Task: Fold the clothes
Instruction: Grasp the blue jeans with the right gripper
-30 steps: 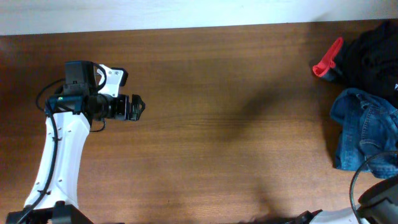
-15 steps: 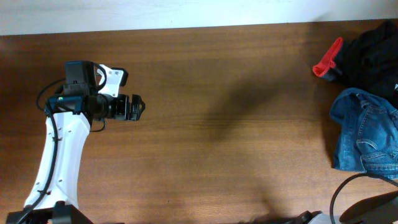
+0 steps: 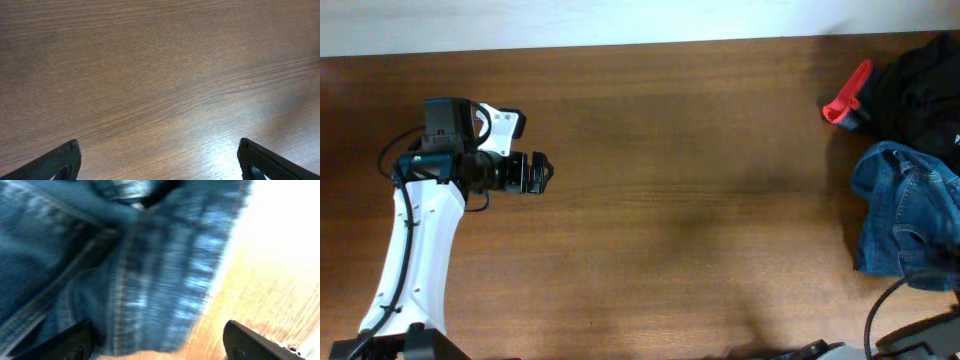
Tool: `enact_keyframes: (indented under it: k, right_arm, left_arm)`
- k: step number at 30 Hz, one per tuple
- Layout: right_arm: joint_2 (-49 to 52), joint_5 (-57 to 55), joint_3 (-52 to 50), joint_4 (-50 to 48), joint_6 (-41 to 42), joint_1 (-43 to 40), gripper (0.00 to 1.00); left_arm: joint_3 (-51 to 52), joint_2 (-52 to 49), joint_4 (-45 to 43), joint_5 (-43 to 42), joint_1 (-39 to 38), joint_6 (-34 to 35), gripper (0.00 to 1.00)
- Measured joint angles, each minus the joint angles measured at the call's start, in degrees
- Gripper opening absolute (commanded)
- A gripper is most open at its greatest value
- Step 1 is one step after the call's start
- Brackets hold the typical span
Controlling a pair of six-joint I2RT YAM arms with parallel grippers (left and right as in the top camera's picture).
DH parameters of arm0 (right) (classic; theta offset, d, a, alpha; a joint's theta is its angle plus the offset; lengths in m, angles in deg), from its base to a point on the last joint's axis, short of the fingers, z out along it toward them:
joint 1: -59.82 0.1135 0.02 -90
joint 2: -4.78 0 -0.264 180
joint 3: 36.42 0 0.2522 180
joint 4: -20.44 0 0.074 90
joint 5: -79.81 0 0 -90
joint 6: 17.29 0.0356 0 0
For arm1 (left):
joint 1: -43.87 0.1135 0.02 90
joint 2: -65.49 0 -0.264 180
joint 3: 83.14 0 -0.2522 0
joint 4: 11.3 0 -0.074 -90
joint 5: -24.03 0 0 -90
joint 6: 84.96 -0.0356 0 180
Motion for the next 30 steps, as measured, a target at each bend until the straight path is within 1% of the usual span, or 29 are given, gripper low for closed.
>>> enact_keyframes:
  k: [4,9,12,13,14,16,17,18,20,21,22,23,27,30]
  right_arm:
    - [0.0,3.3,-0.3,-0.6,-0.7,-6.2,0.87]
    - [0.0,7.1,-6.3,-11.7,-0.5,-7.0,0.87]
    - [0.0,10.9,-8.9,-15.9,-0.3,-7.0,0.81]
    - [0.0,11.9,-9.2,-16.4,-0.2,-7.0,0.78]
    - [0.0,13.5,-9.4,-17.3,-0.4,-7.0,0.72]
    - [0.0,16.7,-9.4,-18.5,-0.6,-6.7,0.56]
    - [0.0,17.7,-9.4,-18.7,-0.6,-6.4,0.50]
    - [0.0,18.4,-9.4,-18.9,-0.8,-5.9,0.36]
    - [0.0,19.8,-9.4,-19.1,-0.6,-4.3,0.23]
    - [0.0,20.6,-9.4,-19.2,-0.7,-3.2,0.13]
    - [0.0,21.3,-9.4,-19.2,-0.2,-2.5,0.10]
    - [0.0,21.8,-9.4,-19.0,-0.6,-1.8,0.04]
    - [-1.7,24.1,-6.4,-14.2,1.8,3.5,0.04]
    - [-5.8,24.5,-1.5,-10.5,3.5,8.0,0.04]
  left_arm:
    - [0.0,0.0,0.0,0.0,0.0,0.0,0.99]
    - [0.0,0.0,0.0,0.0,0.0,0.0,1.00]
    - [0.0,0.0,0.0,0.0,0.0,0.0,0.99]
    - [0.0,0.0,0.0,0.0,0.0,0.0,0.99]
    - [0.0,0.0,0.0,0.0,0.0,0.0,0.99]
    - [0.0,0.0,0.0,0.0,0.0,0.0,0.99]
    - [0.0,0.0,0.0,0.0,0.0,0.0,0.99]
    - [0.0,0.0,0.0,0.0,0.0,0.0,0.99]
    - [0.0,0.0,0.0,0.0,0.0,0.0,0.99]
    - [0.0,0.0,0.0,0.0,0.0,0.0,0.99]
    - [0.0,0.0,0.0,0.0,0.0,0.0,0.99]
    - [0.0,0.0,0.0,0.0,0.0,0.0,0.99]
    - [0.0,0.0,0.0,0.0,0.0,0.0,0.99]
    - [0.0,0.0,0.0,0.0,0.0,0.0,0.99]
